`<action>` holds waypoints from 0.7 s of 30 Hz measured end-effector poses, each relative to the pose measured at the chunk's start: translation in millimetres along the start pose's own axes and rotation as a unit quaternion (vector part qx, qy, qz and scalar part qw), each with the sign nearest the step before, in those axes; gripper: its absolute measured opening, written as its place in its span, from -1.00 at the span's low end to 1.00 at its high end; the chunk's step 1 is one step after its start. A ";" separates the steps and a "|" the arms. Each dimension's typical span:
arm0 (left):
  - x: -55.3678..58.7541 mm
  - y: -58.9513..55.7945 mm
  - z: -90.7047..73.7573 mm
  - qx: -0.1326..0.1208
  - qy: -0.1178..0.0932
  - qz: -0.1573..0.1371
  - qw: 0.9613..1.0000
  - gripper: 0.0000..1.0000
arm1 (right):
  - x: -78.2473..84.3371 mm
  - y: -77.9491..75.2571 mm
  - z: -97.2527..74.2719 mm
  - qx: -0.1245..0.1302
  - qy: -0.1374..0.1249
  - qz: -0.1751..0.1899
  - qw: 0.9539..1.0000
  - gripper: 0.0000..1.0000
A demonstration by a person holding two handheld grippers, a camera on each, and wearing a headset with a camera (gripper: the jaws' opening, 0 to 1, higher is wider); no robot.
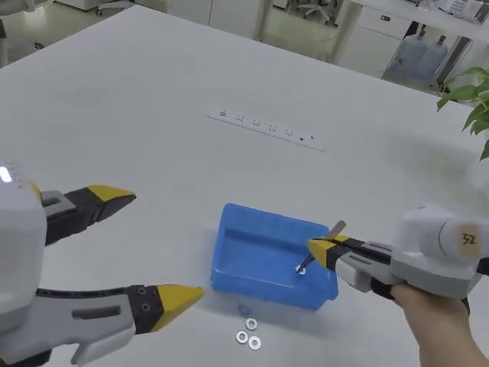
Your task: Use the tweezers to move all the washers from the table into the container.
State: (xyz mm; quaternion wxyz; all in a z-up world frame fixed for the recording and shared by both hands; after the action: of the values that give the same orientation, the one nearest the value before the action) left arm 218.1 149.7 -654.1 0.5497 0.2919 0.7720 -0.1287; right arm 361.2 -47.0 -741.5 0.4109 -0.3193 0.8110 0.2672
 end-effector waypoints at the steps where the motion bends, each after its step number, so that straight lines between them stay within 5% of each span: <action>1: -0.1 -0.2 0.2 0.001 0.000 0.000 1.000 0.40 | 0.3 -0.1 -0.1 0.001 -0.001 0.000 1.000 -0.95; 6: -0.5 -1.6 0.6 0.006 -0.001 -0.002 1.000 0.40 | 0.3 1.9 -2.0 0.000 -0.005 0.005 1.000 -0.95; 13: -2.7 -2.3 0.9 0.009 -0.007 -0.006 1.000 0.40 | -16.9 14.6 -19.3 -0.006 -0.046 0.008 0.999 -0.95; 21: -2.4 -5.1 2.1 0.016 -0.007 -0.006 1.000 0.39 | -32.3 47.1 -41.1 -0.044 -0.087 0.009 0.995 -0.95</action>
State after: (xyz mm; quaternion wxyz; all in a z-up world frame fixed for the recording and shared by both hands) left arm 217.2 143.8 -653.3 0.5493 0.2950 0.7681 -0.1458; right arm 320.8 -35.2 -685.0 0.4629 -0.3056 0.7623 0.3334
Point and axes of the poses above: the centre of the closed fingertips' face, and the gripper's own axes: z roughly forward along the fingers, y roughly to its left, x roughly out of its underside, the point moved 4 cm from there along -z, roughly backward along the fingers, and after that the axes turned 5 degrees about z, right-handed, at the moved point
